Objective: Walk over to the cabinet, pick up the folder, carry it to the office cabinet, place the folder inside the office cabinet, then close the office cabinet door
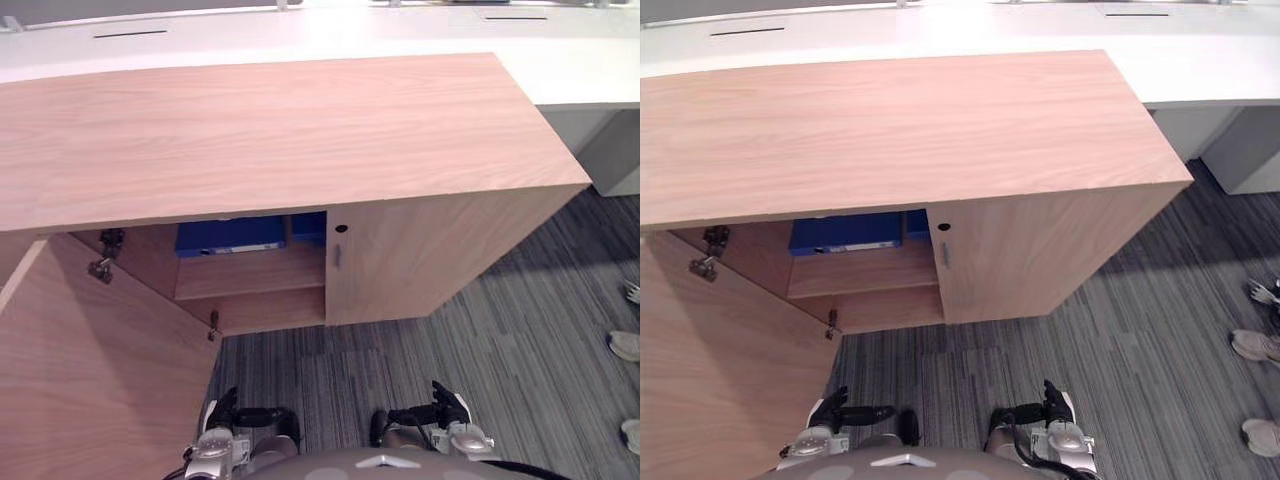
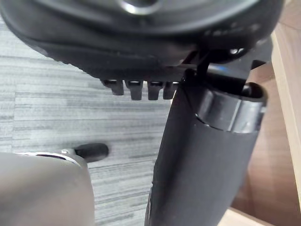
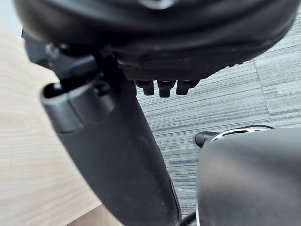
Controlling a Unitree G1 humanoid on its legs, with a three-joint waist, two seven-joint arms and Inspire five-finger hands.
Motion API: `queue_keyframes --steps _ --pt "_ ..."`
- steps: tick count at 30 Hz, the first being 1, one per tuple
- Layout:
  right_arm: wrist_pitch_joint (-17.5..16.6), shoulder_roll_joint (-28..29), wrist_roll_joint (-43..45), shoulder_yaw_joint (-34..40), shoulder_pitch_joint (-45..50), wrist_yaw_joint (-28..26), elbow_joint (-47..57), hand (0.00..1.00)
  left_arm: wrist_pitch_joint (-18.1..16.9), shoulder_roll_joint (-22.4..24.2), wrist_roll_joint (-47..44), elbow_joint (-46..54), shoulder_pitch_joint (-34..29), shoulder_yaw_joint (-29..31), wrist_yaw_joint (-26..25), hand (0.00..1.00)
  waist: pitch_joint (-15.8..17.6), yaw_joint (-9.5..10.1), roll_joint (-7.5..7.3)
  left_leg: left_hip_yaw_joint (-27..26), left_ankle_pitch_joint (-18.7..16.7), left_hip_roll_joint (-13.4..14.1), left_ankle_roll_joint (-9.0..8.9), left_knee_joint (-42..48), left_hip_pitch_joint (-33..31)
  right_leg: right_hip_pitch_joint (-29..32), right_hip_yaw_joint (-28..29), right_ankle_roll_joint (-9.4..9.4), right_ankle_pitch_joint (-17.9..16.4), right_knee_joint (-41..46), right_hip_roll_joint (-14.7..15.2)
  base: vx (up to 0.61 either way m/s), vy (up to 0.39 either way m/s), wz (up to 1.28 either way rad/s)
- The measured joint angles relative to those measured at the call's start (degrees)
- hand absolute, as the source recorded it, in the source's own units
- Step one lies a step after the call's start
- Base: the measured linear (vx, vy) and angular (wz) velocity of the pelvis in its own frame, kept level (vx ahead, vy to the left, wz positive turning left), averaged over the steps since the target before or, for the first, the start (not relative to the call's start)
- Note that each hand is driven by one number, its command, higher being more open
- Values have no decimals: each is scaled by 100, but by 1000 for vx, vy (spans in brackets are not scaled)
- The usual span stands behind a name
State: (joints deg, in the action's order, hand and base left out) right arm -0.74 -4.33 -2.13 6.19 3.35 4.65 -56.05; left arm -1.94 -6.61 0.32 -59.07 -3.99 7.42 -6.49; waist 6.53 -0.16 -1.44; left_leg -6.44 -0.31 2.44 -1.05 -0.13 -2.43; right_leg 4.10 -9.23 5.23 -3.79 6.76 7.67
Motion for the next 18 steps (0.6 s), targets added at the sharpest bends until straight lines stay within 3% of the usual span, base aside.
queue_keyframes --steps 6,8,9,10,11,12,13,14,15,17,18 --pt "4 13 3 175 -272 124 -1 100 0 234 -259 79 60 144 -99 100 75 44 92 713 289 -81 -55 38 -420 -123 -661 -61 11 -197 13 57 -30 72" --pt "5 48 5 169 -415 159 35 100 1 323 -257 209 60 199 -165 100 137 36 122 715 455 -81 -177 292 -671 -55 -770 -277 -126 85 -2 -51 -26 95" --pt "1 104 6 170 -395 171 167 100 1 368 -257 329 57 200 -169 100 173 7 145 793 716 -79 -235 177 -715 -30 -651 -457 -222 71 -133 -131 -68 119" --pt "-6 156 7 173 -337 191 258 100 -2 337 -257 384 56 209 -170 100 137 -38 26 812 757 -120 -277 21 -680 -61 -662 -497 -265 -19 -61 -135 -87 117" --pt "-39 201 8 225 -388 204 296 100 -1 430 -254 388 124 309 -172 100 189 -5 59 437 175 -25 -214 624 -756 -100 -898 -398 -287 48 -33 -84 -77 87" --pt "-51 215 9 407 -395 216 319 100 51 418 -242 379 93 326 -138 100 209 -12 -4 32 -379 -7 -125 1483 -741 -146 -1022 -422 -306 114 47 -32 -53 60" --pt "-49 224 11 451 -390 233 320 100 46 419 -244 380 75 326 -141 100 204 -18 -8 -86 -518 -10 -197 1656 -626 -179 -1063 -422 -305 112 81 9 -31 53" --pt "-51 234 10 562 -363 236 307 100 44 452 -243 360 56 321 -144 100 180 -69 43 -182 -629 18 -364 1553 -305 -248 -1173 -396 -289 83 103 35 4 61" --pt "-35 183 28 720 -344 252 247 100 43 535 -243 357 32 299 -141 100 92 -136 182 -227 -492 117 -510 917 106 -249 -1336 -358 -266 54 40 37 39 68" --pt "18 93 131 948 -345 300 87 100 42 599 -244 349 46 292 -136 100 10 -164 383 -94 -380 187 -428 -17 440 -250 -1537 -285 -189 -72 -125 0 115 59" --pt "50 155 226 1044 -355 313 -36 100 42 527 -244 323 45 295 -138 100 55 -142 283 -46 -354 183 -346 -107 486 -332 -1573 -273 -81 -204 -152 -26 109 34"
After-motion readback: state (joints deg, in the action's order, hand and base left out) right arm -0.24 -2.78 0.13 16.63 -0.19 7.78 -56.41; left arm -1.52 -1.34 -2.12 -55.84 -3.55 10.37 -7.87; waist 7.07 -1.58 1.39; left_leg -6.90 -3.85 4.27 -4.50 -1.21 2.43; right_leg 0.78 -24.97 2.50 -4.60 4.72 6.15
